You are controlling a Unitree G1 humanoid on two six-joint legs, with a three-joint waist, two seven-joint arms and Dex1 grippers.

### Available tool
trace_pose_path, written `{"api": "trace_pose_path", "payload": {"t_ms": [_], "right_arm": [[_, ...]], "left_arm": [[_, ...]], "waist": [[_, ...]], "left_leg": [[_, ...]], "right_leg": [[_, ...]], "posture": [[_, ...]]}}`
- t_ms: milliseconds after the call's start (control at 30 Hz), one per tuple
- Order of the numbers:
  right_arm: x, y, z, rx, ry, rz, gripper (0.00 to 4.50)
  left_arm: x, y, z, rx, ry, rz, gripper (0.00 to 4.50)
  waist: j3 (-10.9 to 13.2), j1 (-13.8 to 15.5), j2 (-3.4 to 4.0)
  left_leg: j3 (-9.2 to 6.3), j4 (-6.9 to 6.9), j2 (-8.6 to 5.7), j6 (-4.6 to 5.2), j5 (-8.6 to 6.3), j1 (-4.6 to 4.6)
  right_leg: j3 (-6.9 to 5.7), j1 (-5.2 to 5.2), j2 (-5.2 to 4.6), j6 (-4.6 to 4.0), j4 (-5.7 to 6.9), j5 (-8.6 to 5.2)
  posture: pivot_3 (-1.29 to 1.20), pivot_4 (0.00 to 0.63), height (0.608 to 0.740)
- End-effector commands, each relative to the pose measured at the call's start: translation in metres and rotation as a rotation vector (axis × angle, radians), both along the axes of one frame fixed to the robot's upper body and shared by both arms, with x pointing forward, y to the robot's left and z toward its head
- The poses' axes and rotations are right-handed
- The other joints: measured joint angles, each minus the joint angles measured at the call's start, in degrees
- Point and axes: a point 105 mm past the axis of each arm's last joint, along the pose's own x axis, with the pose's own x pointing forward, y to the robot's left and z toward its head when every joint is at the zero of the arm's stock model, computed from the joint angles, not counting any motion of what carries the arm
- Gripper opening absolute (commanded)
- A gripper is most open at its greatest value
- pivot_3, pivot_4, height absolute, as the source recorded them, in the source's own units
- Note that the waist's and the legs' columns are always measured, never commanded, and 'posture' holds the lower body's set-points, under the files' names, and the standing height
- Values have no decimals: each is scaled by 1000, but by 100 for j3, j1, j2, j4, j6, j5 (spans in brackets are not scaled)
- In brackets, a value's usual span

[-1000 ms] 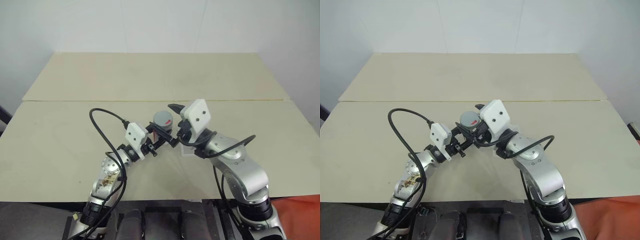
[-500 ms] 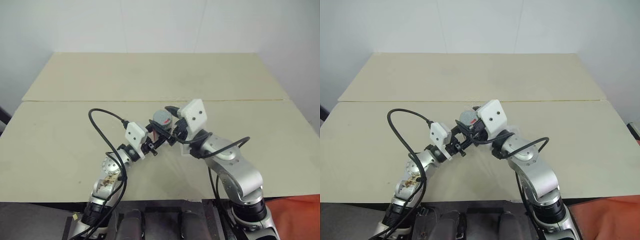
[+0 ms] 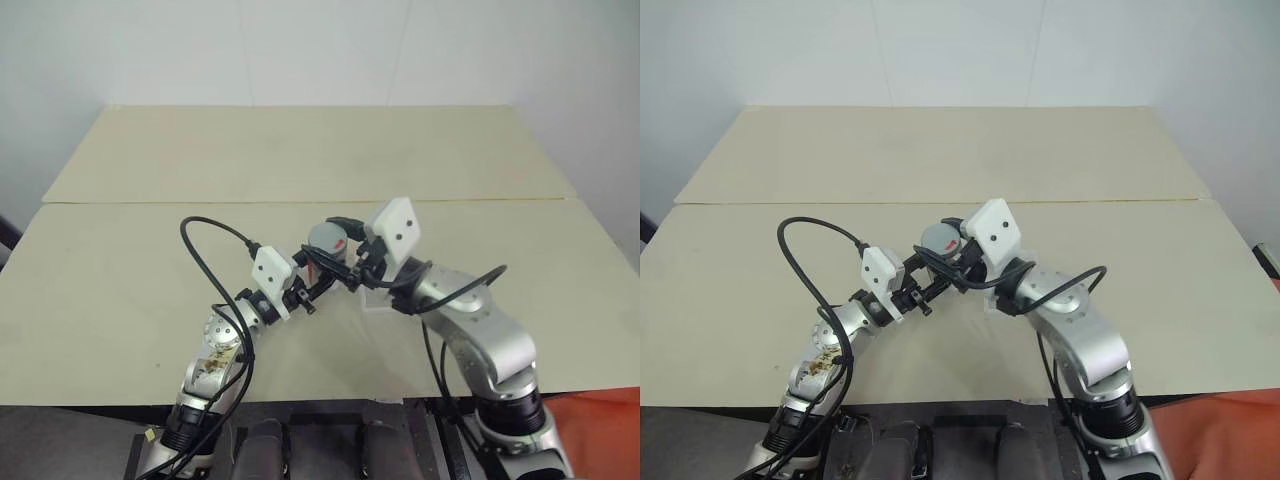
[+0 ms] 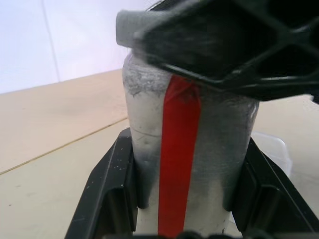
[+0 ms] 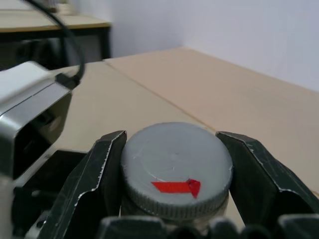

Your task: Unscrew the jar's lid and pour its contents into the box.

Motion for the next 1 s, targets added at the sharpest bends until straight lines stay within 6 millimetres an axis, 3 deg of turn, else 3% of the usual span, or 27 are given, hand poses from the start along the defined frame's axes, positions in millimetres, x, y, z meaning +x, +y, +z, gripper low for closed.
{"api": "trace_pose_path", "payload": {"t_ms": [33, 567, 1000], "right_arm": [[-7, 0, 21, 30, -82, 150, 2819], [-6, 6, 30, -159, -73, 931, 2819], [8, 7, 30, -236, -63, 1007, 2819]], "left_arm": [[-5, -3, 11, -21, -45, -38, 1964], [-5, -11, 13, -22, -63, -114, 1964], [-5, -13, 14, -20, -75, -124, 1964]], "waist": [[0, 0, 0], [0, 0, 0], [0, 0, 0]], "left_leg": [[0, -1, 0, 0, 0, 0], [2, 0, 2, 0, 0, 0], [4, 0, 3, 0, 0, 1]], "right_leg": [[0, 0, 0, 0, 0, 0], [1, 0, 3, 0, 0, 1], [2, -2, -1, -1, 2, 1]], "posture": [[0, 150, 740], [0, 150, 740], [0, 150, 740]]}}
